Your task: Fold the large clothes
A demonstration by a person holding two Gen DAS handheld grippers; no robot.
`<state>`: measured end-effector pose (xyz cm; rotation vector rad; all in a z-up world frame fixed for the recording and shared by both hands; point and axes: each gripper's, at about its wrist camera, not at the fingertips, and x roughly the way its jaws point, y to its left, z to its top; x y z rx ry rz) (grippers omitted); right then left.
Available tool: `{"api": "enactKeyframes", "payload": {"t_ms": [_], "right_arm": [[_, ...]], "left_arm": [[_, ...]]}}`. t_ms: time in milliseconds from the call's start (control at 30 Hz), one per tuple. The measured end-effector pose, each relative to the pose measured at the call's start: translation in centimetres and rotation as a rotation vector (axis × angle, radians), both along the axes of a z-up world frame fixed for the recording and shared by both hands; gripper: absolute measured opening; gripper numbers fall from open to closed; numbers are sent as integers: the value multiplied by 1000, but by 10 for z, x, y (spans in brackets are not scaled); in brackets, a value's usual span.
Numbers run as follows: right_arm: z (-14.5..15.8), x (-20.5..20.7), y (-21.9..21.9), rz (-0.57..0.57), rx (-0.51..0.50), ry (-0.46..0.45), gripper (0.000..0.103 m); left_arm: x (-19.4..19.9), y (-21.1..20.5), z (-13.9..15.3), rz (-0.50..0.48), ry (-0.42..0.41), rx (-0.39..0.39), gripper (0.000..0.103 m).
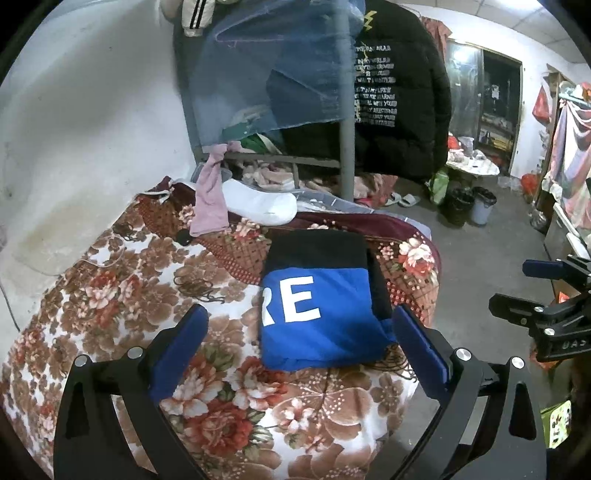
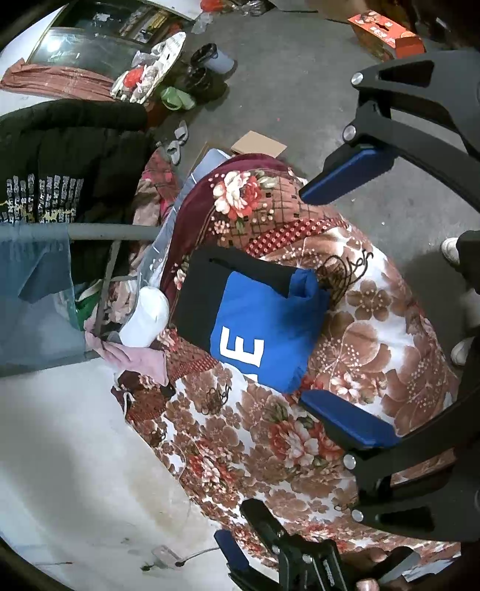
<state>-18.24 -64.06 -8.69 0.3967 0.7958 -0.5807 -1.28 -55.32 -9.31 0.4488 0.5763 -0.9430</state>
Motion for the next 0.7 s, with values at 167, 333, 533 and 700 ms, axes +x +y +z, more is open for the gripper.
{"api": "enactKeyframes", "payload": {"t_ms": [167,333,533,700], "right_arm": [[1,2,-2,1,-9,9,98],[2,2,-7,-18,-10,12,98],[3,7,-9,-24,-6,8,98],[4,12,-11,-15,-3,3,98]], "left_arm": [[3,-7,6,-6,8,-16,97],[7,-12,9,-18,11,-28,97],[11,-17,10,-33,1,-29,97],[15,-17,10,-35,6,-26,97]]}}
